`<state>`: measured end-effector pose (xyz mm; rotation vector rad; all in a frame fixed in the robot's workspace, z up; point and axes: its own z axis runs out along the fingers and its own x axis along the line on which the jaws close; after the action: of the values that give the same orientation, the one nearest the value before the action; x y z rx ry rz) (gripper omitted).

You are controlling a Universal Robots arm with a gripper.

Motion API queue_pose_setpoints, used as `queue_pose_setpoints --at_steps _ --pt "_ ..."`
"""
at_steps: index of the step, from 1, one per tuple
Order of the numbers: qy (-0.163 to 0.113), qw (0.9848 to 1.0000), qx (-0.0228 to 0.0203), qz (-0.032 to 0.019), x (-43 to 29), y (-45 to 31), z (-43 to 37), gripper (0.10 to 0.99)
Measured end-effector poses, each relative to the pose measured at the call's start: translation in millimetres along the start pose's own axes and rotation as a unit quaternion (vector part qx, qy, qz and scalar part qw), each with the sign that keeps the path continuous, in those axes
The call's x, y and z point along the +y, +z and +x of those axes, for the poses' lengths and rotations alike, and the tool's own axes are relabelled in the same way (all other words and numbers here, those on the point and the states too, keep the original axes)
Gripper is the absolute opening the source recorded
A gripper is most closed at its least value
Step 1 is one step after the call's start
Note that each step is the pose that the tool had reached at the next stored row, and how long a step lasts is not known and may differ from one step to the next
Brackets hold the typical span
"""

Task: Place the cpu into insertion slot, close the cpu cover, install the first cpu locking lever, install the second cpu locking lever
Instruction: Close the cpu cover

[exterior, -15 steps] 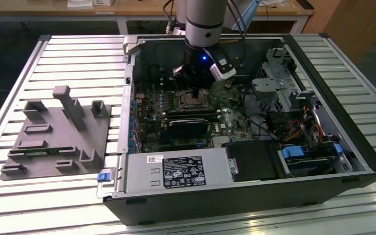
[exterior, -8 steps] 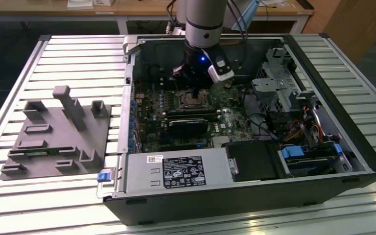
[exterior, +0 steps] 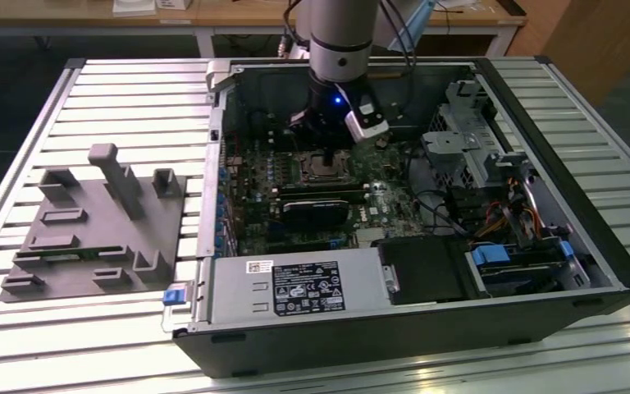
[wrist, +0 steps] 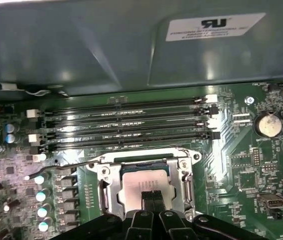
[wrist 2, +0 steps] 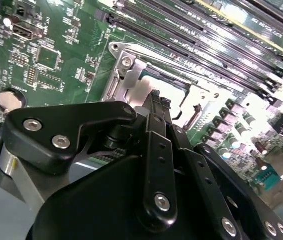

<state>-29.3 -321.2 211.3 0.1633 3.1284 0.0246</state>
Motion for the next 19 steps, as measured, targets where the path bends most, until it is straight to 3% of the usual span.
queue_pose_setpoints --at_steps 9,16,19 --pt "0.004 1.0 -0.0064 -0.0009 -1.0 0.5 9.8 0.106" --pt "0.004 1.0 -0.0076 -0.001 -1.2 0.5 11.3 0.106" --pt "0.004 0.9999 -0.0139 -0.0018 -1.8 0.7 16.9 0.106"
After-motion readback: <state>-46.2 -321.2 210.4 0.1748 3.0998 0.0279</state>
